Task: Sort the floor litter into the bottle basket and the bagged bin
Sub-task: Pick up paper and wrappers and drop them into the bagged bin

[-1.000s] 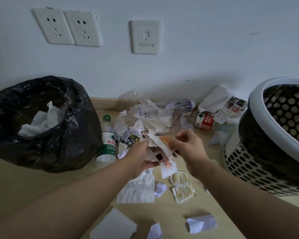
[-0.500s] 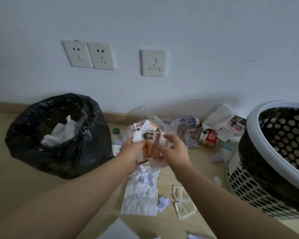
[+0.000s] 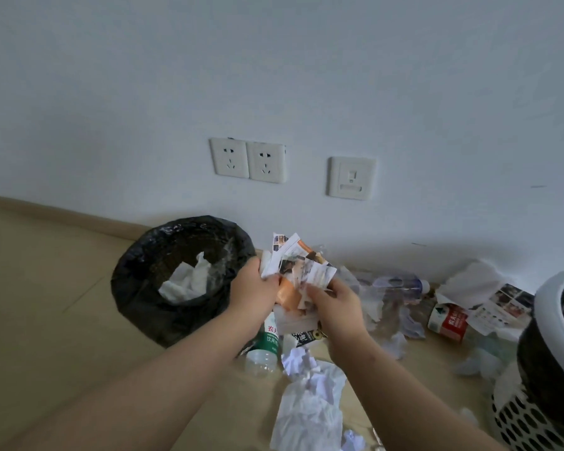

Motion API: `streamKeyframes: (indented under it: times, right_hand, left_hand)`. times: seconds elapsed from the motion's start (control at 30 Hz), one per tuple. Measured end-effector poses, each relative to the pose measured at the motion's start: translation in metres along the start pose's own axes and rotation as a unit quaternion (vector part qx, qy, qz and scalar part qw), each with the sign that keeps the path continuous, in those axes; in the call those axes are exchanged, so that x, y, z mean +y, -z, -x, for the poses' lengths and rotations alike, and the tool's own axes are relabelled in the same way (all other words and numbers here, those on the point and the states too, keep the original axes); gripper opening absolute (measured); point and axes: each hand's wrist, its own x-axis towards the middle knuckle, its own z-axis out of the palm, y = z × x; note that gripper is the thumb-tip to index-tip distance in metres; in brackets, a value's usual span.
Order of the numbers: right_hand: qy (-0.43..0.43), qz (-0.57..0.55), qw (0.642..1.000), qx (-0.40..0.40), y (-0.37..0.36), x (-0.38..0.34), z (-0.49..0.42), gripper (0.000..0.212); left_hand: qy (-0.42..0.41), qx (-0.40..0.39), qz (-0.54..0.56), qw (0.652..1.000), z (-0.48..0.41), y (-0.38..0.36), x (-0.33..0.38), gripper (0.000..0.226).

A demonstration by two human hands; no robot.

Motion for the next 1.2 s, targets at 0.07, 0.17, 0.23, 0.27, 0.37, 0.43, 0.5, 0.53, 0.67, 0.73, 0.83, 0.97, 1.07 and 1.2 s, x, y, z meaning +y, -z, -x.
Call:
streamKeyframes:
  times: [0.07,0.17,0.23,0.27,0.37,0.43,0.5,0.53,0.67,0.73,0.83,0.97,1.07,1.2]
  right_hand:
    - [-0.019,-0.013,1.0,-0.011,-0.01,-0.003,0.0,0.015]
    - [-0.047,-0.016,0.999,-0.016,-0.014,0.0,0.001,0.012]
    - [-0.064,-0.013,0.998,-0.013,-0.013,0.005,0.001,0.013]
    - [-0.073,-0.011,0.997,-0.012,-0.013,0.008,0.001,0.013]
    - [-0.093,-0.004,0.996,-0.002,-0.01,0.016,0.002,0.016]
    - [-0.1,0.002,0.995,-0.004,-0.009,0.021,0.002,0.016]
    - [-0.105,0.008,0.994,-0.005,-0.008,0.024,0.002,0.016]
    - [-0.107,0.011,0.994,-0.006,-0.009,0.025,0.002,0.016]
    - [-0.112,0.025,0.993,-0.01,-0.013,0.028,0.002,0.016]
    - [-0.115,0.025,0.993,-0.016,-0.015,0.029,0.003,0.015]
    - [-0.126,0.028,0.991,-0.02,-0.017,0.032,0.005,0.013]
    - [-0.136,0.036,0.99,-0.016,-0.013,0.037,0.006,0.01]
    - [-0.143,0.039,0.989,-0.01,-0.009,0.043,0.005,0.009]
    - [-0.152,0.047,0.987,-0.006,-0.006,0.046,0.003,0.01]
  left_hand:
    - [-0.033,0.054,-0.008,0.998,-0.008,0.013,0.003,0.02]
    - [-0.026,0.157,0.03,0.987,-0.021,0.034,0.007,0.025]
    - [0.001,0.212,0.062,0.975,-0.03,0.047,0.002,0.026]
    - [0.019,0.238,0.074,0.968,-0.034,0.054,-0.002,0.026]
    - [0.077,0.301,0.102,0.945,-0.044,0.068,-0.013,0.027]
    - [0.099,0.302,0.115,0.941,-0.048,0.072,-0.02,0.032]
    - [0.11,0.276,0.067,0.952,-0.051,0.072,-0.028,0.037]
    - [0.114,0.255,0.019,0.96,-0.052,0.071,-0.032,0.042]
    - [0.121,0.133,-0.189,0.965,-0.053,0.069,-0.043,0.055]
    - [0.117,0.089,-0.265,0.953,-0.055,0.069,-0.048,0.059]
    - [0.138,0.035,-0.352,0.925,-0.053,0.066,-0.057,0.062]
    - [0.085,0.086,-0.354,0.927,-0.049,0.062,-0.062,0.073]
    - [-0.015,0.123,-0.362,0.924,-0.048,0.063,-0.058,0.066]
    - [-0.077,0.111,-0.362,0.922,-0.048,0.061,-0.06,0.053]
